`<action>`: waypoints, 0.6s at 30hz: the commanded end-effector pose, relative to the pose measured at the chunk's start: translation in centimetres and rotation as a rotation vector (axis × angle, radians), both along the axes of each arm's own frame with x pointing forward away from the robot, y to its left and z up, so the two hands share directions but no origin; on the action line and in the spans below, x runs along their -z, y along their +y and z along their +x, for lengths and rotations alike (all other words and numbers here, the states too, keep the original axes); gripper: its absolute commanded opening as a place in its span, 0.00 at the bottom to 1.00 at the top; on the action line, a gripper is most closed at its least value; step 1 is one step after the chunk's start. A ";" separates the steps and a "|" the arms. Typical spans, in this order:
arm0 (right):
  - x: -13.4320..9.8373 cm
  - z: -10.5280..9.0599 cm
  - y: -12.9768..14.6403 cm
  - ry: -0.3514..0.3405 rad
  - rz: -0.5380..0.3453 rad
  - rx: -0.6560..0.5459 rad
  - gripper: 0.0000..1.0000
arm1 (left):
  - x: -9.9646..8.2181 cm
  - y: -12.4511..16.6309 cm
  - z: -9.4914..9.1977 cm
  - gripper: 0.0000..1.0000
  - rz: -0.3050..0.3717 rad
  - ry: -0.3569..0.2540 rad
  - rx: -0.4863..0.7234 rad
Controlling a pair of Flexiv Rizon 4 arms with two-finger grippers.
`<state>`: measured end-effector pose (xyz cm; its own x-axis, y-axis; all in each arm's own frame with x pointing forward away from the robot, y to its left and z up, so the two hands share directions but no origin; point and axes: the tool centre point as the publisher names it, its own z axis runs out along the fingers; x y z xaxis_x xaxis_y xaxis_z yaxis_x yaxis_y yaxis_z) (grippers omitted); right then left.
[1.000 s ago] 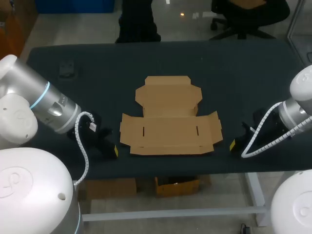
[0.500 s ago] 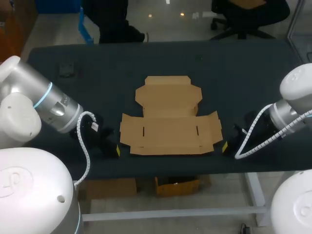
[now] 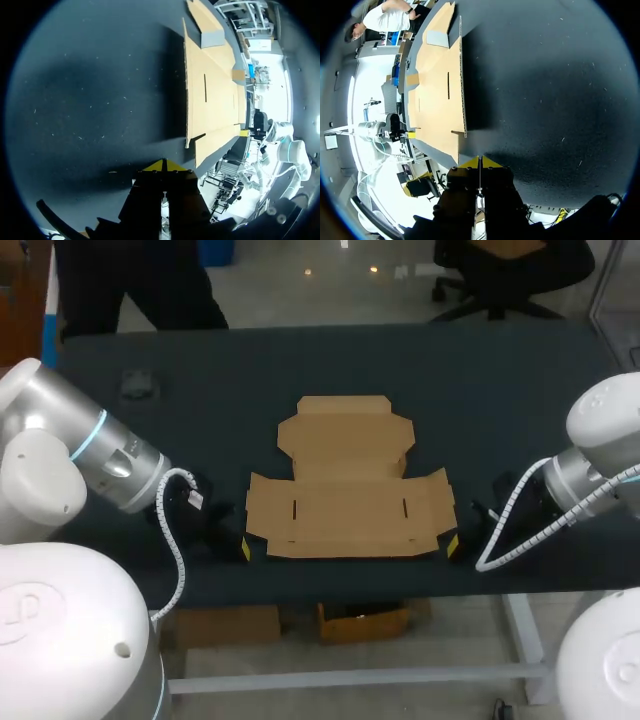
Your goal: Assemble the packaging by folding the flat box into shape, placing the metal phone stand inside, and closing the box properly
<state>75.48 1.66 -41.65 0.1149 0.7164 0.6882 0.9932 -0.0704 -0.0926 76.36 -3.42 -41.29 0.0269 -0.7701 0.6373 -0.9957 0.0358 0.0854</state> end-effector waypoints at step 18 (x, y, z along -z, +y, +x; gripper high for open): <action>0.5 0.1 1.3 -0.005 0.015 -0.025 0.00 | 0.1 -1.8 -0.3 0.00 -0.016 -0.030 -0.005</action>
<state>75.37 2.96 -41.86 0.0939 0.7125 0.6954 0.9952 -0.0478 -0.0854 75.99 -5.17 -41.14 0.0109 -0.7618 0.6477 -0.9980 0.0320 0.0543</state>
